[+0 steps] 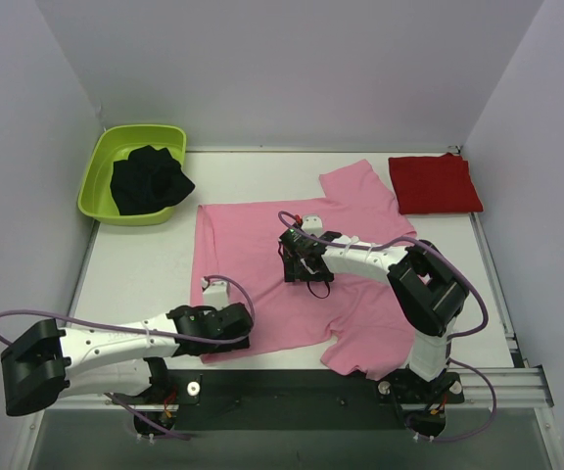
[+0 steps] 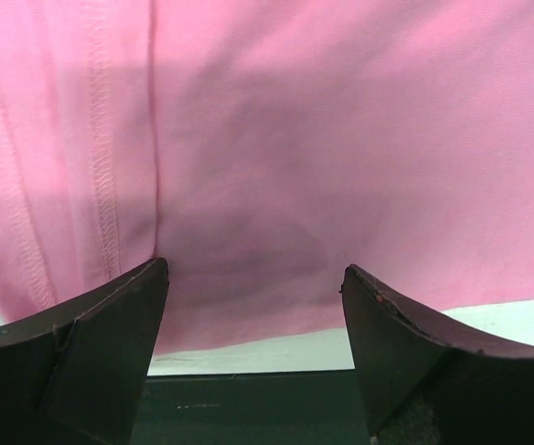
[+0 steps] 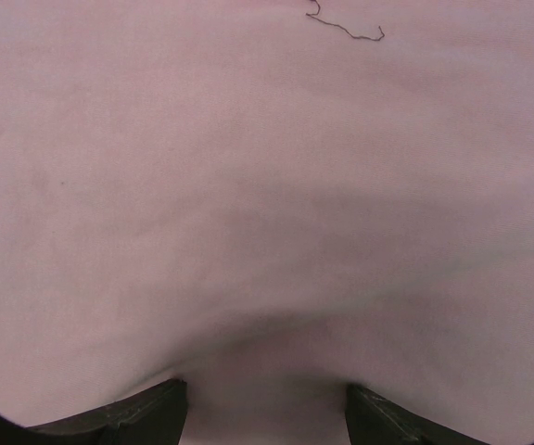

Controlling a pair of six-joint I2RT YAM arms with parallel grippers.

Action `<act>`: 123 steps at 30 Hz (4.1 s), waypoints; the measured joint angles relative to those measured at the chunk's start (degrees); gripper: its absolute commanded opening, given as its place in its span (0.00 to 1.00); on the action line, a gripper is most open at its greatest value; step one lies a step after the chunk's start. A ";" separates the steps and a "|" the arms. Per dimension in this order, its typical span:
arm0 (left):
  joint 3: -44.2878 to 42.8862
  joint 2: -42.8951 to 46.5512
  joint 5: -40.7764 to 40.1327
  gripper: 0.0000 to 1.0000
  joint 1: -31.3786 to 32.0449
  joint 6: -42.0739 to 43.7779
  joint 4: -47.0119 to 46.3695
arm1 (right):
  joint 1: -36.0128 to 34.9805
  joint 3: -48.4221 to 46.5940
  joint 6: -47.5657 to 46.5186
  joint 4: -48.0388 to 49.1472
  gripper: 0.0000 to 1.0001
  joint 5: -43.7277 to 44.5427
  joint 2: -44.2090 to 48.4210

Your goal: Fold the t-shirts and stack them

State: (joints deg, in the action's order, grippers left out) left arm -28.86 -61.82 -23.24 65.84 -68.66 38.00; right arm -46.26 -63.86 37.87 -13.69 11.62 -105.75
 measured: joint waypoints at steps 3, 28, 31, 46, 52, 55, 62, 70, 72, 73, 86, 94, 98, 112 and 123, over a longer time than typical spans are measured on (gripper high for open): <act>0.55 1.84 -0.79 0.86 0.00 -2.32 2.93 | -0.02 0.07 0.00 0.04 0.68 0.00 0.07; -3.10 18.14 -9.46 0.87 -0.31 -12.94 19.63 | -0.07 0.22 -0.26 0.28 0.68 0.00 0.11; -4.11 11.21 -9.18 0.87 -0.31 -9.79 14.45 | -0.07 0.22 -0.28 0.28 0.68 0.00 0.13; -1.62 1.64 -4.76 0.87 -0.26 -4.17 2.97 | -0.07 0.22 -0.44 0.37 0.68 -0.02 0.11; 1.27 1.79 -3.87 0.87 -0.26 -4.24 1.84 | -0.07 0.22 -0.44 0.37 0.68 -0.02 0.11; 1.44 1.88 -3.89 0.87 -0.28 -4.24 1.55 | -0.07 0.22 -0.44 0.37 0.68 -0.02 0.11; 2.67 4.20 -4.13 0.87 -0.28 -5.20 1.38 | -0.07 0.22 -0.44 0.37 0.67 -0.02 0.09; 5.77 13.03 -5.07 0.87 -0.57 -10.45 5.40 | -0.07 0.22 -0.46 0.39 0.67 -0.04 0.11; 5.99 14.49 -5.49 0.87 -0.66 -12.28 8.11 | -0.07 0.22 -0.48 0.39 0.67 -0.04 0.11; 6.03 15.19 -5.53 0.87 -0.66 -12.90 9.11 | -0.07 0.22 -0.46 0.39 0.67 -0.04 0.11; 7.93 30.47 -9.44 0.87 -0.70 -25.05 22.45 | -0.09 0.35 -0.55 0.55 0.67 -0.04 0.15; -3.74 33.22 -17.51 0.84 -0.81 -25.27 29.07 | -0.09 0.31 -0.61 0.57 0.67 -0.07 0.13; -8.83 25.38 -20.02 0.84 -0.85 -19.65 26.49 | -0.09 0.28 -0.63 0.57 0.67 -0.07 0.11; -9.90 -2.05 -14.32 0.84 -4.81 -2.34 3.50 | -0.09 0.28 -0.68 0.57 0.67 -0.11 0.11; -5.11 -5.40 -8.04 0.84 -12.48 4.50 -5.07 | -0.09 0.22 -0.74 0.55 0.67 -0.15 0.07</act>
State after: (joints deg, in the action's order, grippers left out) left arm -33.98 -67.22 -31.29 53.36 -64.16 32.93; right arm -46.35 -63.64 37.12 -13.15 11.46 -105.69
